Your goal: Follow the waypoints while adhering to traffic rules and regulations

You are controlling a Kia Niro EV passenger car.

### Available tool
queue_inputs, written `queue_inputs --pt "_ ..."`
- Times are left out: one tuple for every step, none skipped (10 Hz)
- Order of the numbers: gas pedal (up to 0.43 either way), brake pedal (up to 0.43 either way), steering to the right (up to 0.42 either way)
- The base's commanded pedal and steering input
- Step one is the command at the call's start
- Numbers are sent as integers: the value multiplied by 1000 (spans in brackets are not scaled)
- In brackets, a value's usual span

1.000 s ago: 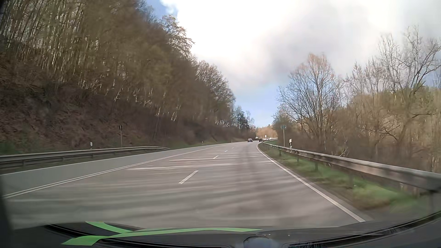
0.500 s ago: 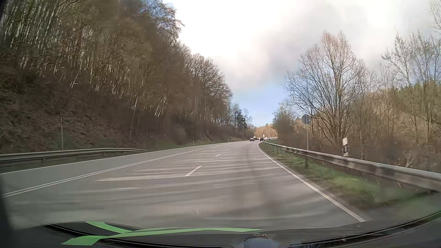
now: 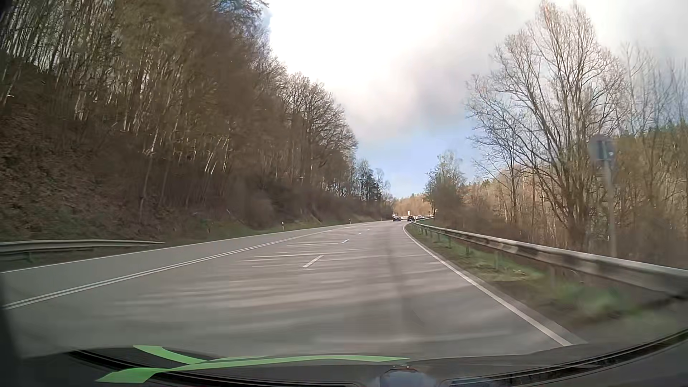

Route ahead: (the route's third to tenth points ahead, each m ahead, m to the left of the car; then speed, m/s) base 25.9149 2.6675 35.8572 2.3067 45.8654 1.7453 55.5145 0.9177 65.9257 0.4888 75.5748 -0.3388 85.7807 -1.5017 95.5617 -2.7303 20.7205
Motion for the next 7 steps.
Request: queue_inputs --pt "287 0 4" --pt "280 0 4" --pt "280 0 4" --pt "280 0 4" --pt "268 0 4" --pt "268 0 4" --pt "268 0 5"
